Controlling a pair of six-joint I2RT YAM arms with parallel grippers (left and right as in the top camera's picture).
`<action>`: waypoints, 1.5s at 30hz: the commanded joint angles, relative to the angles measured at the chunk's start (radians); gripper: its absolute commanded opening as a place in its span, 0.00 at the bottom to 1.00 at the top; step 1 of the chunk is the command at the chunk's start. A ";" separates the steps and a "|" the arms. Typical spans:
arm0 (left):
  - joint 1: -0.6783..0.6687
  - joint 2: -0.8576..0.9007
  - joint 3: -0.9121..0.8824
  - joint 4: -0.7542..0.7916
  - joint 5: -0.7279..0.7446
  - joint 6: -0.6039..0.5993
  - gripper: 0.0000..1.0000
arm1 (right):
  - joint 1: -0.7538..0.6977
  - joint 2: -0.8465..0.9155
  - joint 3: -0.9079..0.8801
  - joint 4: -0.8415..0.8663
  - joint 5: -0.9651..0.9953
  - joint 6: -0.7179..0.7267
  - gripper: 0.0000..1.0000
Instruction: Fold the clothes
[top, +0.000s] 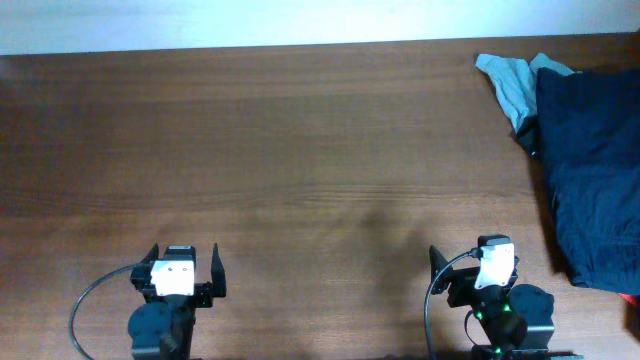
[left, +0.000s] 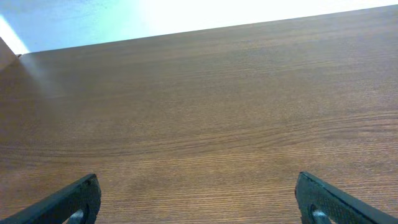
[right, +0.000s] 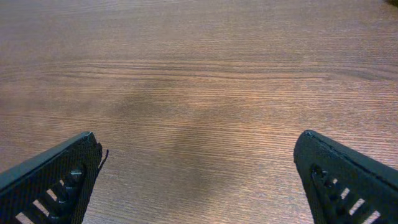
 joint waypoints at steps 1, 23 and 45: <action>-0.004 -0.004 -0.008 0.002 -0.010 0.006 0.99 | 0.009 -0.007 0.000 0.003 -0.005 0.006 0.99; -0.004 -0.004 -0.008 0.002 -0.010 0.006 0.99 | 0.009 -0.007 0.000 0.096 -0.131 0.007 0.98; -0.004 -0.004 -0.008 0.002 -0.010 0.006 0.99 | 0.009 0.743 1.098 -0.440 0.274 0.068 0.98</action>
